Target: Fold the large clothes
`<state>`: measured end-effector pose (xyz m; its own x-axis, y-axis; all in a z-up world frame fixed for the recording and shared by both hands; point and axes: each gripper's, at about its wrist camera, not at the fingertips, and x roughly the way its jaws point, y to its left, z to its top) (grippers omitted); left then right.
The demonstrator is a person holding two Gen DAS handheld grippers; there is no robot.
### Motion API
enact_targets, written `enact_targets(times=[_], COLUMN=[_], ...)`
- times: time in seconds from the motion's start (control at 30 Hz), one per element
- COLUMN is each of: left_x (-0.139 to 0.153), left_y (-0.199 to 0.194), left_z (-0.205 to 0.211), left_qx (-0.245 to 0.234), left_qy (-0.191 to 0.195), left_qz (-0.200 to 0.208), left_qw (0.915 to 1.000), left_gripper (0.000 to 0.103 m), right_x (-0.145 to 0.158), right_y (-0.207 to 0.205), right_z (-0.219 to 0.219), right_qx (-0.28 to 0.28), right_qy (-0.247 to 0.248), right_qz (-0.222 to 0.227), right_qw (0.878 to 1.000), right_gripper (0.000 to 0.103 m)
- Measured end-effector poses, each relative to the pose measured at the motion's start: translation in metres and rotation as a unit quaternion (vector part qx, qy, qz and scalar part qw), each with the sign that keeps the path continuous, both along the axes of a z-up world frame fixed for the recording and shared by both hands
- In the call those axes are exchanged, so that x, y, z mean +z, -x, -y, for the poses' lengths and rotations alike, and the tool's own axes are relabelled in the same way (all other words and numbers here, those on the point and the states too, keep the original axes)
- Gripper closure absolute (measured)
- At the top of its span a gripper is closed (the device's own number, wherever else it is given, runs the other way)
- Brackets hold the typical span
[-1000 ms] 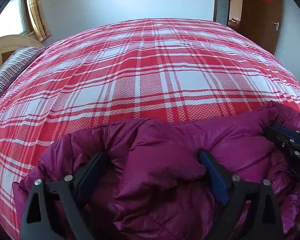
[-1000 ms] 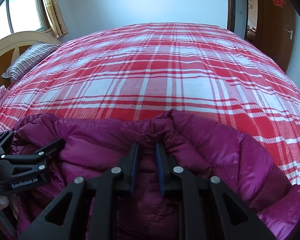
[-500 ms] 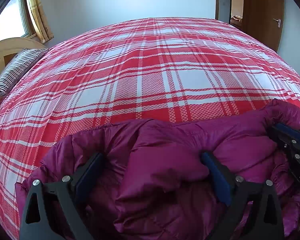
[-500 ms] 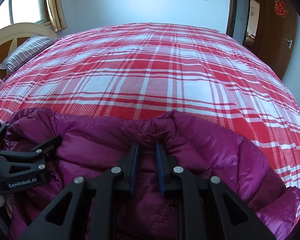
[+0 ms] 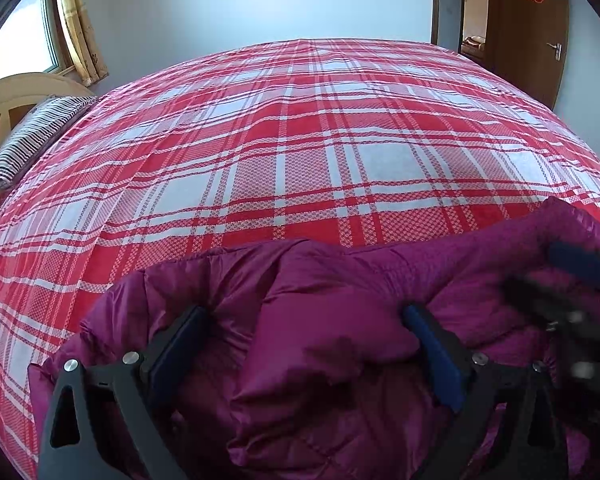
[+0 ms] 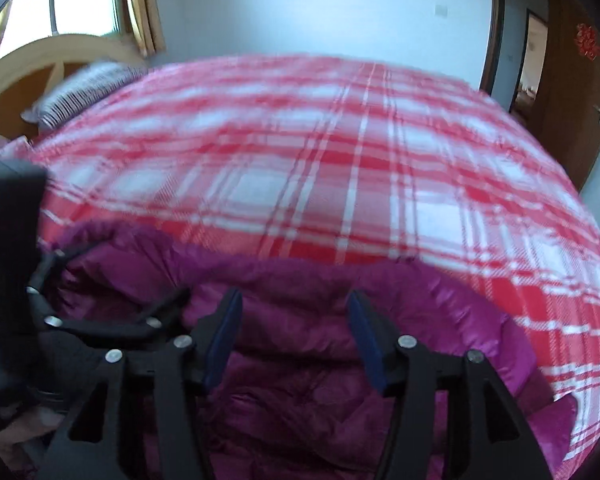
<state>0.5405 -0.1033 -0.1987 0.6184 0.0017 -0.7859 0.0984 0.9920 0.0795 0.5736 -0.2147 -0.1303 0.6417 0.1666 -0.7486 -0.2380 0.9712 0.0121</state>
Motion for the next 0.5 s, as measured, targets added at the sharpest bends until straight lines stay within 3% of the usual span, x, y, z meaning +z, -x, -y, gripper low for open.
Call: enact_targets(times=[0.3, 0.5], left_x=[-0.001, -0.002], left_y=[-0.002, -0.004], left_z=[-0.002, -0.001], left_qx=[-0.001, 0.0], left_qy=[0.013, 0.008], left_qz=[-0.009, -0.012], left_qw=[0.9999, 0.9999], left_gripper=[0.003, 0.001], right_x=[-0.019, -0.018], right_y=[-0.013, -0.009], right_z=[0.023, 0.018], right_qx=[-0.011, -0.011], right_qy=[-0.071, -0.059], right_qz=[-0.023, -0.019], right_qw=[0.997, 0.998], right_gripper=[0.049, 0.049])
